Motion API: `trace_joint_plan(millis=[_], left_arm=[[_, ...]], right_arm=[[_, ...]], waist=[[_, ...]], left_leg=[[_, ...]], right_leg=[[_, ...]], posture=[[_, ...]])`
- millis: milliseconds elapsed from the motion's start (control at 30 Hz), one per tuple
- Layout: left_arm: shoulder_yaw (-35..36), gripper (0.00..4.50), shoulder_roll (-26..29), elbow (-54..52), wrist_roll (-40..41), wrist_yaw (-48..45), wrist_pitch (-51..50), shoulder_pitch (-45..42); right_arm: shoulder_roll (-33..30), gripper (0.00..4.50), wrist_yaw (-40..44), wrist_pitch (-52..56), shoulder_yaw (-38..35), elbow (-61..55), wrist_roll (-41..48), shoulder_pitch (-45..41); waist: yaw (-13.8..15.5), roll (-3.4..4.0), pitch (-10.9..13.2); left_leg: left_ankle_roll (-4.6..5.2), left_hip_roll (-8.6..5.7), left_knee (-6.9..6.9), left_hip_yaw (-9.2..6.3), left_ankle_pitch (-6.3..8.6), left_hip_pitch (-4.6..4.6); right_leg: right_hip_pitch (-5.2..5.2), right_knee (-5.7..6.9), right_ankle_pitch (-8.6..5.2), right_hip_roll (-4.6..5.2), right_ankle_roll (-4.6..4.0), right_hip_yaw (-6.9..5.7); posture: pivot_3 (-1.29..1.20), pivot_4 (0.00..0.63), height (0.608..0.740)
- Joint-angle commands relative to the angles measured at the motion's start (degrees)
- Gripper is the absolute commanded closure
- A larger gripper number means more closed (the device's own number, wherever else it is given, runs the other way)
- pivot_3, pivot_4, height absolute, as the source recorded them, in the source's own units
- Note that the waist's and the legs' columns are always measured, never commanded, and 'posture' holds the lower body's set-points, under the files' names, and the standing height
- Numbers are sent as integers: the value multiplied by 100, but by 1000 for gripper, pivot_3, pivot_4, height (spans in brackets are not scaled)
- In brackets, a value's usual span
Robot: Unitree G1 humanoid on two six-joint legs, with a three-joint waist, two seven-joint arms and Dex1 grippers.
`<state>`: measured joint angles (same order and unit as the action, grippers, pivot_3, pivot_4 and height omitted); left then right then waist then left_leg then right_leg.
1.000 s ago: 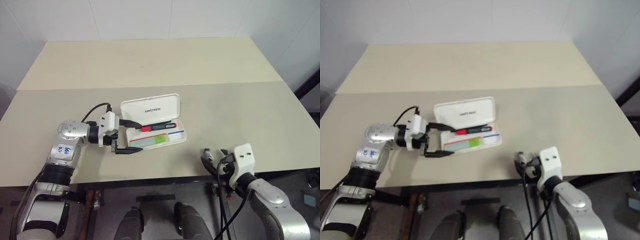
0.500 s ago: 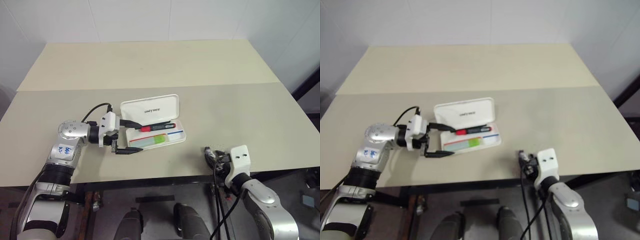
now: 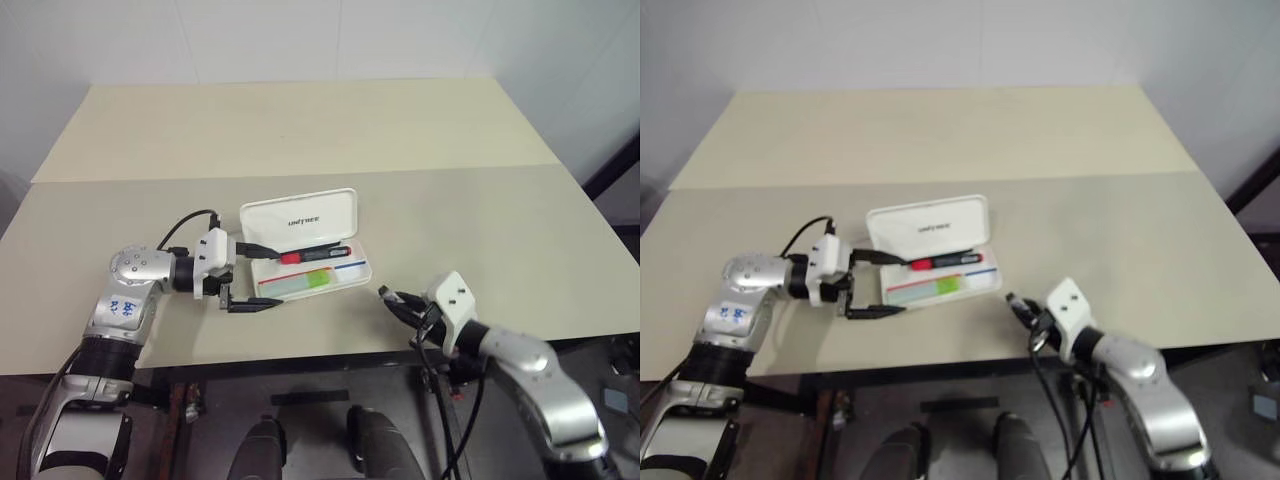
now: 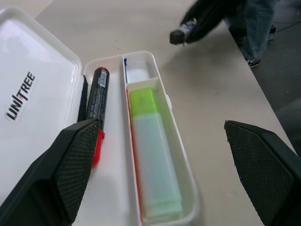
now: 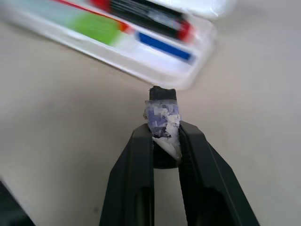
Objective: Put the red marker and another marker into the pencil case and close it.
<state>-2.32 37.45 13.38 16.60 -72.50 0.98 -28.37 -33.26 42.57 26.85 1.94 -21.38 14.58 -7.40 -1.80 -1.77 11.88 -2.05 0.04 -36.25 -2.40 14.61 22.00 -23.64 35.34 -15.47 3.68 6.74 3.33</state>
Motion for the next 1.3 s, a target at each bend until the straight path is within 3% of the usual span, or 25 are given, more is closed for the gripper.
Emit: trace_joint_plan(millis=[33, 367, 767, 1167, 1300], left_arm=[[222, 0, 135, -363, 88, 148, -69, 144], [433, 0, 219, -780, 113, 446, -177, 552], [615, 0, 303, -1085, 157, 613, -231, 896], [670, 0, 350, -1216, 199, 707, -261, 1007], [684, 0, 354, -1254, 208, 760, -277, 1030]], right_arm=[[-345, 4141, 847, -505, 67, 735, 92, -680], [-236, 4141, 2904, -2370, 1022, 3423, -317, -2666], [229, 4141, 3499, -3347, 1220, 5039, -733, -3771], [483, 4141, 3616, -4012, 1256, 6203, -1124, -4353], [573, 2813, 3600, -4089, 1240, 6406, -1186, -4495]], waist=[[14, 2, 1], [7, 3, 2], [8, 7, 4], [0, 10, 6], [-3, 10, 6]], left_leg=[[1, 0, 1, -3, -1, 1], [-2, -3, 7, -11, 6, 10], [-4, -2, 8, -10, 7, 8], [-6, -3, 12, -6, 8, 9], [-6, -4, 11, -5, 8, 9]], right_leg=[[-1, 2, 0, -1, 0, -2], [-5, -5, 3, 2, 7, -5], [-9, 1, 3, 8, 6, -7], [-13, 2, 2, 13, 4, -10], [-13, 3, 2, 14, 4, -10]], posture=[[0, 150, 740], [0, 150, 740], [0, 150, 740], [0, 150, 740], [0, 150, 740]])
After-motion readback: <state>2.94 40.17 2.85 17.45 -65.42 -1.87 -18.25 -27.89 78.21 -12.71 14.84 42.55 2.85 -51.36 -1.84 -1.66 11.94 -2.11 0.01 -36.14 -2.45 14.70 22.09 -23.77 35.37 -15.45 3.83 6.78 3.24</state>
